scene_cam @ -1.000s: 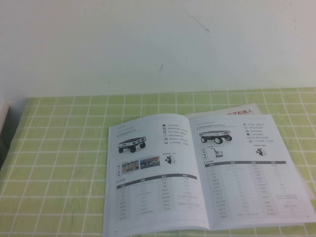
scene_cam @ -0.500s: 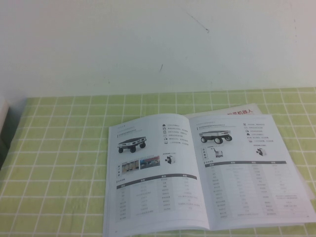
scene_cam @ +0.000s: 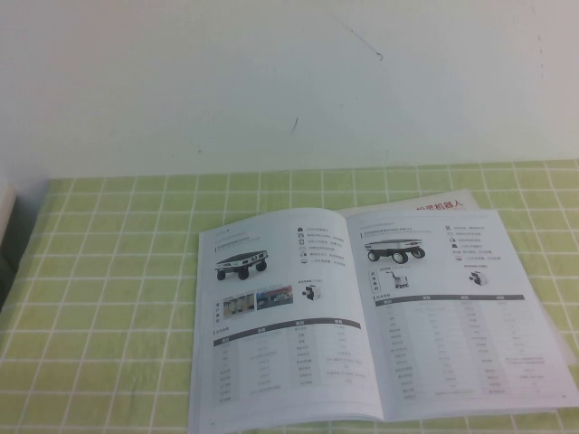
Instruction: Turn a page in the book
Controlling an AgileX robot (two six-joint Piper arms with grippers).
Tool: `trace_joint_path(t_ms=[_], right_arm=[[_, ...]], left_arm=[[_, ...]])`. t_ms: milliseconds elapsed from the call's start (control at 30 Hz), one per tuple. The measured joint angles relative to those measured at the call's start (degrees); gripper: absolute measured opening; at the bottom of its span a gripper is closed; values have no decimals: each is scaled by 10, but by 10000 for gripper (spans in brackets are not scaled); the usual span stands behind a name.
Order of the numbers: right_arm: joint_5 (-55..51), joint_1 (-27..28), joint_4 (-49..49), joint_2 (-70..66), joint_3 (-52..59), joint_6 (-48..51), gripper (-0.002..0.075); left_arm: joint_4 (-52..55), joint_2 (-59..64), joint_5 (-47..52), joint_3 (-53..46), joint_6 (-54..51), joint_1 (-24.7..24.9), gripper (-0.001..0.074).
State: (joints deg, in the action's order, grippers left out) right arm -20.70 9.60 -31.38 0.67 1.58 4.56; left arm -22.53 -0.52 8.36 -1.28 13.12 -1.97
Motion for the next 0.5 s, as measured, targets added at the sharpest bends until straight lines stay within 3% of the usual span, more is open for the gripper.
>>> trace_joint_path(t_ms=[100,167,367,500], right_arm=[[5,0,-188,0,1,-16,-3],[20,0,-243,0,1,-9,-3],[51,0,-261,0,1,146,-3],[50,0,-283,0,1,187,-3]], left_arm=[[-40,0,-25,0,6,0,-4],[-48,0,-27,0,7,0,-4],[-91,0,-28,-1,18,0,-4],[-148,0,-29,-1,27,0,-4]])
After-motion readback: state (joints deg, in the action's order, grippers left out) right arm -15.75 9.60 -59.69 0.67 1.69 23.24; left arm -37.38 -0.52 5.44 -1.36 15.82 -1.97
